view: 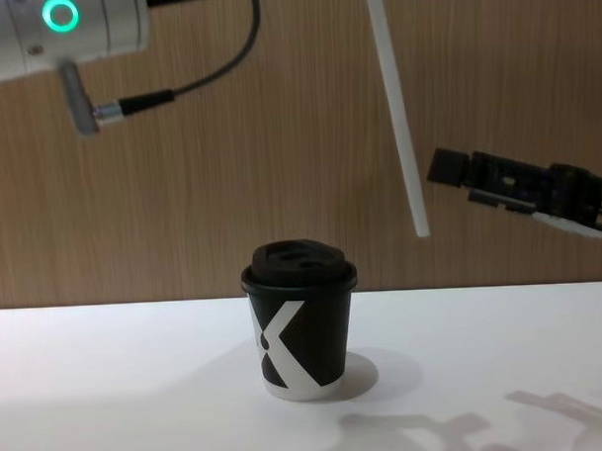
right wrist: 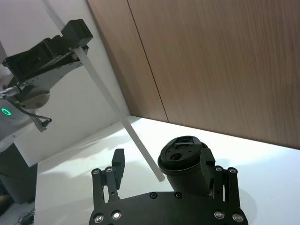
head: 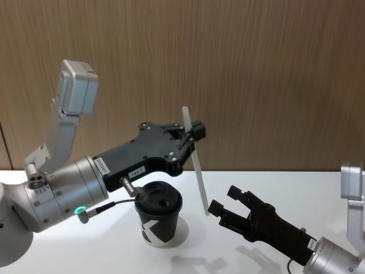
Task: Pick up the straw with one hand, pass it to the other hand, and insert it into the cup.
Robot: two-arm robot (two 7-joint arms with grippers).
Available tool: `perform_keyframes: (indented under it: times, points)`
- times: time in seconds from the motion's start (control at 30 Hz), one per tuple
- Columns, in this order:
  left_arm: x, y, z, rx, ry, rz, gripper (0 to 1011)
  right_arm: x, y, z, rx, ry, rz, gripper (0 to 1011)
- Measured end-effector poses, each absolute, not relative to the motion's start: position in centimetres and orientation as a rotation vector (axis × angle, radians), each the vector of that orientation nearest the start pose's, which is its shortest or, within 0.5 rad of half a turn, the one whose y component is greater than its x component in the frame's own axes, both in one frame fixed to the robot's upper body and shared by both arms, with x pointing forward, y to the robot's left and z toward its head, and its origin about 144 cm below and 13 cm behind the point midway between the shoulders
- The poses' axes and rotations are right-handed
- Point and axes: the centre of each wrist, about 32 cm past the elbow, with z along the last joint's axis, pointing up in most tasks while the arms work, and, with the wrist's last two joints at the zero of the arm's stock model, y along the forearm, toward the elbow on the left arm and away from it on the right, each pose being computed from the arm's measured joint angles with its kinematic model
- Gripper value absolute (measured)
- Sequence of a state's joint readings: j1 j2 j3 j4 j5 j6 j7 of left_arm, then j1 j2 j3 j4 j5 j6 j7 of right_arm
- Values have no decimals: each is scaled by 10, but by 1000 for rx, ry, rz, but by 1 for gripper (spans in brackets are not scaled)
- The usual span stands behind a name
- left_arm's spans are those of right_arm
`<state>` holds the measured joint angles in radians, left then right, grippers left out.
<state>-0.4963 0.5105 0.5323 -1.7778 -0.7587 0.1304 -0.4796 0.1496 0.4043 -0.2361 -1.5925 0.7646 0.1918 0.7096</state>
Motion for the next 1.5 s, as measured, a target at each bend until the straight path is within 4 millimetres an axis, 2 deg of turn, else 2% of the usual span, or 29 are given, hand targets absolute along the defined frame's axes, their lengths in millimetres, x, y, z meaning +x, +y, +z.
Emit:
perform_keyframes:
  times: [0.33, 0.73, 1.03, 1.5]
  points:
    - [497, 202, 1338, -172, -149, 534, 16, 491, -271, 1192, 229, 277, -584, 1001]
    - [486, 215, 1343, -148, -173, 619, 16, 491, -271, 1192, 229, 277, -584, 1001]
    - [483, 230, 1345, -136, -187, 681, 16, 491, -271, 1192, 229, 277, -584, 1001]
    - [484, 242, 1345, -124, -199, 737, 16, 491, -271, 1192, 229, 277, -584, 1001]
